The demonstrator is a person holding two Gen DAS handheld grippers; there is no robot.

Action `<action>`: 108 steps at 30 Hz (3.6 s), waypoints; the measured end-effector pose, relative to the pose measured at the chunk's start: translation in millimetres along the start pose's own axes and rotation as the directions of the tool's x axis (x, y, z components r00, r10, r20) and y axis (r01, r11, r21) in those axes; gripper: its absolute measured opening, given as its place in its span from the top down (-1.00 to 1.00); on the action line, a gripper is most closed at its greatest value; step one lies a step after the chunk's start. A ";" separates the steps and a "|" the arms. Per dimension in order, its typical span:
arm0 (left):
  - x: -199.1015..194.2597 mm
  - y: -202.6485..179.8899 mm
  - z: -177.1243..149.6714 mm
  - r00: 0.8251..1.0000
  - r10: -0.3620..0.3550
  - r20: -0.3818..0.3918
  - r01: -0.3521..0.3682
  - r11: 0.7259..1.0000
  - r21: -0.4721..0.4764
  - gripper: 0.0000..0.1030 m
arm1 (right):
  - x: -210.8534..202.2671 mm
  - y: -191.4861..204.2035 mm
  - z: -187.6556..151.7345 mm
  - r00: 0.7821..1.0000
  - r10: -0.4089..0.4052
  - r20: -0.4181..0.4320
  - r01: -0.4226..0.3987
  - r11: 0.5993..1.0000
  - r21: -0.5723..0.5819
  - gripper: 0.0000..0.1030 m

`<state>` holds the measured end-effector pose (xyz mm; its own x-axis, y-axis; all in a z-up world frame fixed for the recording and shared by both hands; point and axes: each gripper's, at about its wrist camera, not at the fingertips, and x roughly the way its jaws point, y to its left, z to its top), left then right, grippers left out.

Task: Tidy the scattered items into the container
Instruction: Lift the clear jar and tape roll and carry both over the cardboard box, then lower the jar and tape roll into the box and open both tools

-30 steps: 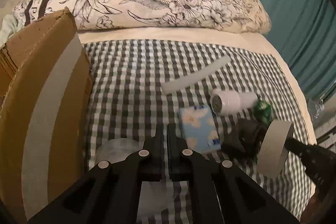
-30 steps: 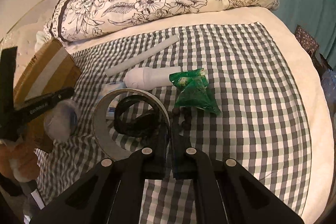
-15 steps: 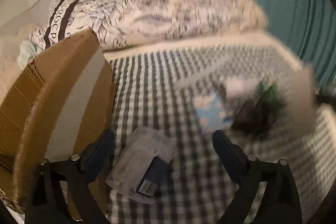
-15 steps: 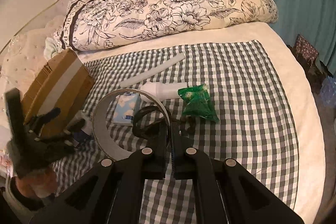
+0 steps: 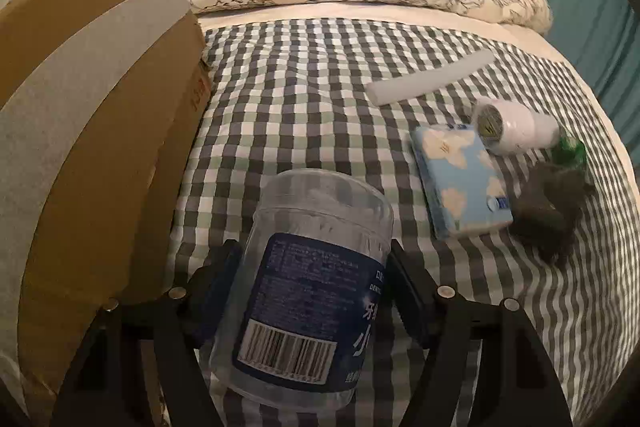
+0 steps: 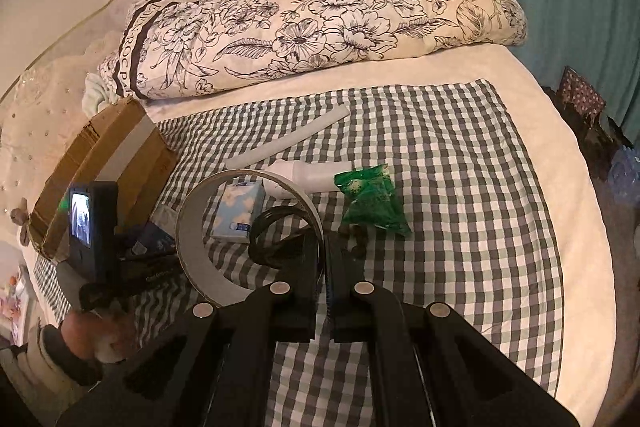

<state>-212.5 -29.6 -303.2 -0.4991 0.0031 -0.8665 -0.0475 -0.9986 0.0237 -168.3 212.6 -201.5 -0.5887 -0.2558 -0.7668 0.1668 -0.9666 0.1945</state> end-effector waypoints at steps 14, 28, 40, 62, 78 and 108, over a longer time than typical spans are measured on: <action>-76.9 -5.4 -2.9 0.988 -0.064 0.138 0.065 0.998 -0.004 -0.36 | -30.5 21.9 7.9 0.999 0.004 0.048 -0.002 0.999 -0.034 0.94; -207.2 24.7 12.0 0.930 -0.079 0.358 0.100 0.994 -0.039 -0.36 | -111.3 71.9 18.8 0.984 0.013 0.180 0.004 0.996 -0.094 0.94; -287.0 77.6 7.9 0.880 -0.030 0.474 0.074 0.995 -0.074 -0.36 | -155.5 136.7 25.5 0.961 0.050 0.272 -0.004 0.986 -0.166 0.94; -325.6 185.8 3.4 0.858 0.108 0.502 -0.031 0.987 -0.159 -0.36 | -152.2 248.8 46.9 0.937 0.183 0.297 -0.099 0.956 -0.278 0.94; -268.8 240.0 20.0 0.899 0.131 0.418 -0.055 0.980 -0.190 -0.36 | -67.3 309.7 71.0 0.956 0.229 0.185 -0.158 0.930 -0.333 0.94; -118.7 273.2 58.3 0.981 0.064 0.184 -0.029 0.981 -0.190 -0.36 | 123.6 338.6 91.3 0.994 0.099 -0.055 -0.112 0.929 -0.352 0.92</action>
<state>-216.6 -299.7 -164.8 -0.6516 -0.0515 -0.7568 0.1321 -0.9901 -0.0464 -256.8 -147.5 -174.6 -0.5253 -0.3491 -0.7760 0.4995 -0.8648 0.0510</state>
